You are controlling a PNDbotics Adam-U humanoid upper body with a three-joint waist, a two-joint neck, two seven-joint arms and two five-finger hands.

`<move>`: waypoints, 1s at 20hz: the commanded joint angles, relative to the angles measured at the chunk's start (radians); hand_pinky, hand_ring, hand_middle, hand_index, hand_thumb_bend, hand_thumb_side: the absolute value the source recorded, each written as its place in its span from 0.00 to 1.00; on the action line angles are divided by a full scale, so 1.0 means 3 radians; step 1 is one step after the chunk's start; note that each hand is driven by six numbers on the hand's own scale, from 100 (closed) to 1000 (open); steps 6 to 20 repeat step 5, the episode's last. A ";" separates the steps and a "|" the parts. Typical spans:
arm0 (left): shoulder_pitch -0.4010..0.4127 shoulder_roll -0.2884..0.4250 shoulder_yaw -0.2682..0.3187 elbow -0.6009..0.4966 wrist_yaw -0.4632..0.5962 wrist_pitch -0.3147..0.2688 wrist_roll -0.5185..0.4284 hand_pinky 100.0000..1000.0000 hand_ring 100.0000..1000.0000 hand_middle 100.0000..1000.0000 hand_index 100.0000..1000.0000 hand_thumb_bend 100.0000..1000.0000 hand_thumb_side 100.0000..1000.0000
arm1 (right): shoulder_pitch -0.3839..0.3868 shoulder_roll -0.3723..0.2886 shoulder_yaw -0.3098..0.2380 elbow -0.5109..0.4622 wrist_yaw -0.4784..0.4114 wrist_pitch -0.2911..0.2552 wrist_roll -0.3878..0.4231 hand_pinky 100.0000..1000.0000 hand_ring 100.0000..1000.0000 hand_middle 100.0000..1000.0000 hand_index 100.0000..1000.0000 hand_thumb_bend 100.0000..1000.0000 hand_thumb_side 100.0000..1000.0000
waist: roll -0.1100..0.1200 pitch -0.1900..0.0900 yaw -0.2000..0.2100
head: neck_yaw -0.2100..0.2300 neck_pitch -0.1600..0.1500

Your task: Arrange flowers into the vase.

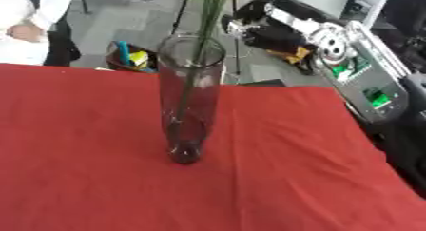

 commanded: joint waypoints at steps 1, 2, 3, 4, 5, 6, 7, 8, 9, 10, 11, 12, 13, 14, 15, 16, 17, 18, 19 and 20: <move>-0.0016 0.0064 0.0068 -0.0061 -0.0005 -0.0003 0.0017 0.71 0.87 0.83 0.85 0.00 1.00 | -0.0010 -0.0165 -0.0082 -0.0133 -0.0046 0.0020 -0.0011 0.74 0.91 0.76 0.89 0.10 1.00 | 0.0024 -0.0094 -0.0010 | 0.0005 0.0003; -0.0015 0.0066 0.0069 -0.0061 -0.0007 -0.0004 0.0019 0.71 0.87 0.83 0.85 0.00 1.00 | 0.0014 -0.0192 -0.0092 -0.0166 -0.0058 0.0024 -0.0016 0.74 0.91 0.76 0.89 0.10 1.00 | 0.0025 -0.0094 -0.0010 | 0.0009 0.0007; -0.0012 0.0067 0.0073 -0.0061 -0.0009 -0.0005 0.0023 0.71 0.87 0.83 0.85 0.00 1.00 | 0.0046 -0.0223 -0.0109 -0.0207 -0.0071 0.0028 -0.0023 0.73 0.91 0.76 0.89 0.09 1.00 | 0.0026 -0.0094 -0.0011 | 0.0017 0.0014; -0.0008 0.0068 0.0078 -0.0061 -0.0012 -0.0005 0.0029 0.71 0.87 0.83 0.85 0.00 1.00 | 0.0083 -0.0256 -0.0134 -0.0258 -0.0088 0.0035 -0.0036 0.73 0.91 0.76 0.89 0.09 1.00 | 0.0027 -0.0093 -0.0010 | 0.0027 0.0023; -0.0005 0.0068 0.0082 -0.0061 -0.0014 -0.0006 0.0035 0.71 0.87 0.83 0.85 0.00 1.00 | 0.0117 -0.0284 -0.0160 -0.0310 -0.0106 0.0045 -0.0050 0.73 0.91 0.76 0.88 0.08 1.00 | 0.0029 -0.0092 -0.0009 | 0.0037 0.0030; -0.0005 0.0068 0.0082 -0.0061 -0.0014 -0.0006 0.0035 0.71 0.87 0.83 0.85 0.00 1.00 | 0.0117 -0.0284 -0.0160 -0.0310 -0.0106 0.0045 -0.0050 0.73 0.91 0.76 0.88 0.08 1.00 | 0.0029 -0.0092 -0.0009 | 0.0037 0.0030; -0.0005 0.0068 0.0082 -0.0061 -0.0014 -0.0006 0.0035 0.71 0.87 0.83 0.85 0.00 1.00 | 0.0117 -0.0284 -0.0160 -0.0310 -0.0106 0.0045 -0.0050 0.73 0.91 0.76 0.88 0.08 1.00 | 0.0029 -0.0092 -0.0009 | 0.0037 0.0030; -0.0005 0.0068 0.0082 -0.0061 -0.0014 -0.0006 0.0035 0.71 0.87 0.83 0.85 0.00 1.00 | 0.0117 -0.0284 -0.0160 -0.0310 -0.0106 0.0045 -0.0050 0.73 0.91 0.76 0.88 0.08 1.00 | 0.0029 -0.0092 -0.0009 | 0.0037 0.0030; -0.0005 0.0068 0.0082 -0.0061 -0.0014 -0.0006 0.0035 0.71 0.87 0.83 0.85 0.00 1.00 | 0.0117 -0.0284 -0.0160 -0.0310 -0.0106 0.0045 -0.0050 0.73 0.91 0.76 0.88 0.08 1.00 | 0.0029 -0.0092 -0.0009 | 0.0037 0.0030; -0.0005 0.0068 0.0082 -0.0061 -0.0014 -0.0006 0.0035 0.71 0.87 0.83 0.85 0.00 1.00 | 0.0117 -0.0284 -0.0160 -0.0310 -0.0106 0.0045 -0.0050 0.73 0.91 0.76 0.88 0.08 1.00 | 0.0029 -0.0092 -0.0009 | 0.0037 0.0030; -0.0005 0.0068 0.0082 -0.0061 -0.0014 -0.0006 0.0035 0.71 0.87 0.83 0.85 0.00 1.00 | 0.0117 -0.0284 -0.0160 -0.0310 -0.0106 0.0045 -0.0050 0.73 0.91 0.76 0.88 0.08 1.00 | 0.0029 -0.0092 -0.0009 | 0.0037 0.0030; -0.0005 0.0068 0.0082 -0.0061 -0.0014 -0.0006 0.0035 0.71 0.87 0.83 0.85 0.00 1.00 | 0.0117 -0.0284 -0.0160 -0.0310 -0.0106 0.0045 -0.0050 0.73 0.91 0.76 0.88 0.08 1.00 | 0.0029 -0.0092 -0.0009 | 0.0037 0.0030; -0.0005 0.0068 0.0082 -0.0061 -0.0014 -0.0006 0.0035 0.71 0.87 0.83 0.85 0.00 1.00 | 0.0117 -0.0284 -0.0160 -0.0310 -0.0106 0.0045 -0.0050 0.73 0.91 0.76 0.88 0.08 1.00 | 0.0029 -0.0092 -0.0009 | 0.0037 0.0030; -0.0005 0.0068 0.0082 -0.0061 -0.0014 -0.0006 0.0035 0.71 0.87 0.83 0.85 0.00 1.00 | 0.0117 -0.0284 -0.0160 -0.0310 -0.0106 0.0045 -0.0050 0.73 0.91 0.76 0.88 0.08 1.00 | 0.0029 -0.0092 -0.0009 | 0.0037 0.0030; -0.0005 0.0068 0.0082 -0.0061 -0.0014 -0.0006 0.0035 0.71 0.87 0.83 0.85 0.00 1.00 | 0.0117 -0.0284 -0.0160 -0.0310 -0.0106 0.0045 -0.0050 0.73 0.91 0.76 0.88 0.08 1.00 | 0.0029 -0.0092 -0.0009 | 0.0037 0.0030; -0.0005 0.0068 0.0082 -0.0061 -0.0014 -0.0006 0.0035 0.71 0.87 0.83 0.85 0.00 1.00 | 0.0117 -0.0284 -0.0160 -0.0310 -0.0106 0.0045 -0.0050 0.73 0.91 0.76 0.88 0.08 1.00 | 0.0029 -0.0092 -0.0009 | 0.0037 0.0030; -0.0005 0.0068 0.0082 -0.0061 -0.0014 -0.0006 0.0035 0.71 0.87 0.83 0.85 0.00 1.00 | 0.0117 -0.0284 -0.0160 -0.0310 -0.0106 0.0045 -0.0050 0.73 0.91 0.76 0.88 0.08 1.00 | 0.0029 -0.0092 -0.0009 | 0.0037 0.0030; -0.0005 0.0068 0.0082 -0.0061 -0.0014 -0.0006 0.0035 0.71 0.87 0.83 0.85 0.00 1.00 | 0.0117 -0.0284 -0.0160 -0.0310 -0.0106 0.0045 -0.0050 0.73 0.91 0.76 0.88 0.08 1.00 | 0.0029 -0.0092 -0.0009 | 0.0037 0.0030; -0.0005 0.0068 0.0082 -0.0061 -0.0014 -0.0006 0.0035 0.71 0.87 0.83 0.85 0.00 1.00 | 0.0117 -0.0284 -0.0160 -0.0310 -0.0106 0.0045 -0.0050 0.73 0.91 0.76 0.88 0.08 1.00 | 0.0029 -0.0092 -0.0009 | 0.0037 0.0030; -0.0005 0.0068 0.0082 -0.0061 -0.0014 -0.0006 0.0035 0.71 0.87 0.83 0.85 0.00 1.00 | 0.0117 -0.0284 -0.0160 -0.0310 -0.0106 0.0045 -0.0050 0.73 0.91 0.76 0.88 0.08 1.00 | 0.0029 -0.0092 -0.0009 | 0.0037 0.0030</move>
